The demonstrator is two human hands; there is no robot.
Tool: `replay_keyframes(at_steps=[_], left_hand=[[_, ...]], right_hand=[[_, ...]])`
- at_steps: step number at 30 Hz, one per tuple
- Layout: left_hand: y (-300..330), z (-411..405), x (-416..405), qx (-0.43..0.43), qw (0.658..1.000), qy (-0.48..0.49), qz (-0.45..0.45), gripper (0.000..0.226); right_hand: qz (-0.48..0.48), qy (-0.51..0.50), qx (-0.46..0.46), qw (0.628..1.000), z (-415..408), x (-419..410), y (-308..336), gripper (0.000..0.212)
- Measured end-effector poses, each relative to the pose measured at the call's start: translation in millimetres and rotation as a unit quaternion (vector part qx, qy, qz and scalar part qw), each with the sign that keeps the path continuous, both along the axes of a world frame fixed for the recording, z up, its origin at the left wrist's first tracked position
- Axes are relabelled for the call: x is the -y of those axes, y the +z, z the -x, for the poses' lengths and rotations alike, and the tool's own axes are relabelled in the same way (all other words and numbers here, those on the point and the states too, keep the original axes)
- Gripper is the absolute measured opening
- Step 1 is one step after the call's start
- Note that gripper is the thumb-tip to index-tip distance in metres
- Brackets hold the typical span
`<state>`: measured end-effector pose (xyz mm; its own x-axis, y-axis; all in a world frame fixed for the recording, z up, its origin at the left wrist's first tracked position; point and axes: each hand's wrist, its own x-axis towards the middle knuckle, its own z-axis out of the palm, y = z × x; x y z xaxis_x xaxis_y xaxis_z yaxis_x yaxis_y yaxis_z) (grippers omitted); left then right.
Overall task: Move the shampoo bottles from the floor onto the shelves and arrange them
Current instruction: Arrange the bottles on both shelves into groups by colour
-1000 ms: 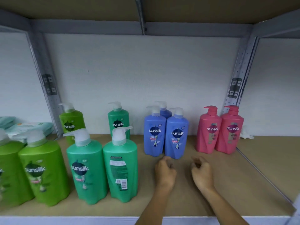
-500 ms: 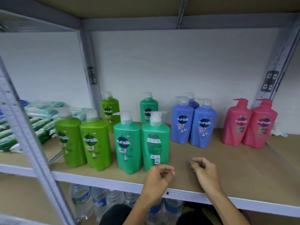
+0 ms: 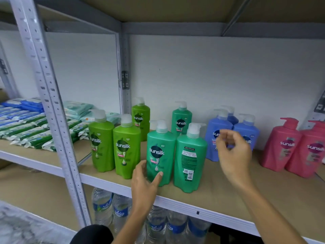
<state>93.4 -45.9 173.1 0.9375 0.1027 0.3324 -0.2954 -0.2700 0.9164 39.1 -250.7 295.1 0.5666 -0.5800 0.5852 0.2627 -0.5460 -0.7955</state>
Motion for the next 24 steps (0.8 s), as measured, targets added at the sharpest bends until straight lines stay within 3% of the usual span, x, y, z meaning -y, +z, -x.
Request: replay_keyframes(at_steps=[5, 12, 16, 24], left_hand=[[0, -8, -7, -0.039, 0.995, -0.09, 0.023, 0.076], [-12, -20, -8, -0.034, 0.996, -0.08, 0.024, 0.073], [-16, -22, -6, -0.031, 0.997, -0.062, 0.039, 0.082], [-16, -27, -4, -0.012, 0.998, -0.052, 0.021, 0.096]], right_hand=[[0.185, 0.081, 0.0, 0.979, -18, -28, 67, 0.016], [0.42, 0.194, -0.173, 0.87, -69, -64, 94, 0.024], [0.441, 0.203, -0.229, 0.844, -87, -74, 91, 0.024], [0.377, 0.172, -0.196, 0.889, -94, -85, 82, 0.018]])
